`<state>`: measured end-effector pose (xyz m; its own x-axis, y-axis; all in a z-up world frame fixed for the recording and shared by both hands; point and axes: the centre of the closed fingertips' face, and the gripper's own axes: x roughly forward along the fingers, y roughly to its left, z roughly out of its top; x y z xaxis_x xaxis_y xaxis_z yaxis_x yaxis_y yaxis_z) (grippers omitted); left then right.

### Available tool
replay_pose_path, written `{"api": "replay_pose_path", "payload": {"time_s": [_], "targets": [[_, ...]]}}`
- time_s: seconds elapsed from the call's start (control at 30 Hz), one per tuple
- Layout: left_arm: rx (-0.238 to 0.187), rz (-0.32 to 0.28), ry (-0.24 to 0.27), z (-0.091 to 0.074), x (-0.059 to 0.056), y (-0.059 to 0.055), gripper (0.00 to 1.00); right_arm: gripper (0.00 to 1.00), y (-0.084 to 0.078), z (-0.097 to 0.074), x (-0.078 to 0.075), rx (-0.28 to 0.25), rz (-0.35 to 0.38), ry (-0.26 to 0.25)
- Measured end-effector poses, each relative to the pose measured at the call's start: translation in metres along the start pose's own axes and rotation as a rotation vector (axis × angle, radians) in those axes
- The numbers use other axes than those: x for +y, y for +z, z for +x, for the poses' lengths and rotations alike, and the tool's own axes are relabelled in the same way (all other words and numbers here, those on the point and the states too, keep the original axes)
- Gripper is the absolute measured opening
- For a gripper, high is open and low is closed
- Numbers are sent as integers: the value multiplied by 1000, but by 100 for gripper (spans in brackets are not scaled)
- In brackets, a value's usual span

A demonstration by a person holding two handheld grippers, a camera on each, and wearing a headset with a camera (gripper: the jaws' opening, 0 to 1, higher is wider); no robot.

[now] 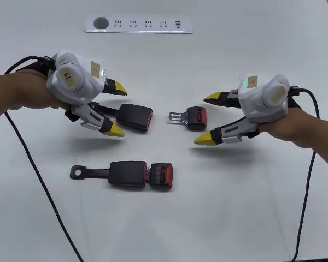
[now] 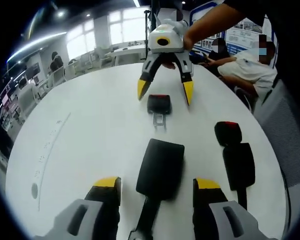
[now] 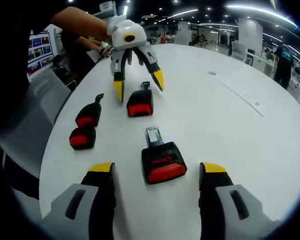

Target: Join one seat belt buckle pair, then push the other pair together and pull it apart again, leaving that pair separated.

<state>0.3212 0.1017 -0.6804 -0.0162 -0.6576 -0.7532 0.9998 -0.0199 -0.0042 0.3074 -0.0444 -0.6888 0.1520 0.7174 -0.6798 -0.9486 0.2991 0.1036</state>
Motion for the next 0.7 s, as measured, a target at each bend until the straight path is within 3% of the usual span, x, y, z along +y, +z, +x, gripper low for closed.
{"api": "replay_pose_path", "payload": {"time_s": [0.13,0.27,0.37,0.47,0.57,0.7], "targets": [[-16,-14,1,4,2,3,57,66,-2,2,-1,6,0,8],[5,11,-23,9,-2,-2,54,62,-3,4,-2,9,-14,18],[10,43,-53,11,-7,-4,49,57,-3,2,-4,21,-41,-4],[3,38,-34,13,-4,-2,50,51,-2,3,-4,20,-57,-8],[-5,36,-42,14,-5,-3,44,44,1,4,-4,19,-67,-8],[-13,-4,-1,9,-1,0,37,36,3,6,-11,19,-91,-35]]}}
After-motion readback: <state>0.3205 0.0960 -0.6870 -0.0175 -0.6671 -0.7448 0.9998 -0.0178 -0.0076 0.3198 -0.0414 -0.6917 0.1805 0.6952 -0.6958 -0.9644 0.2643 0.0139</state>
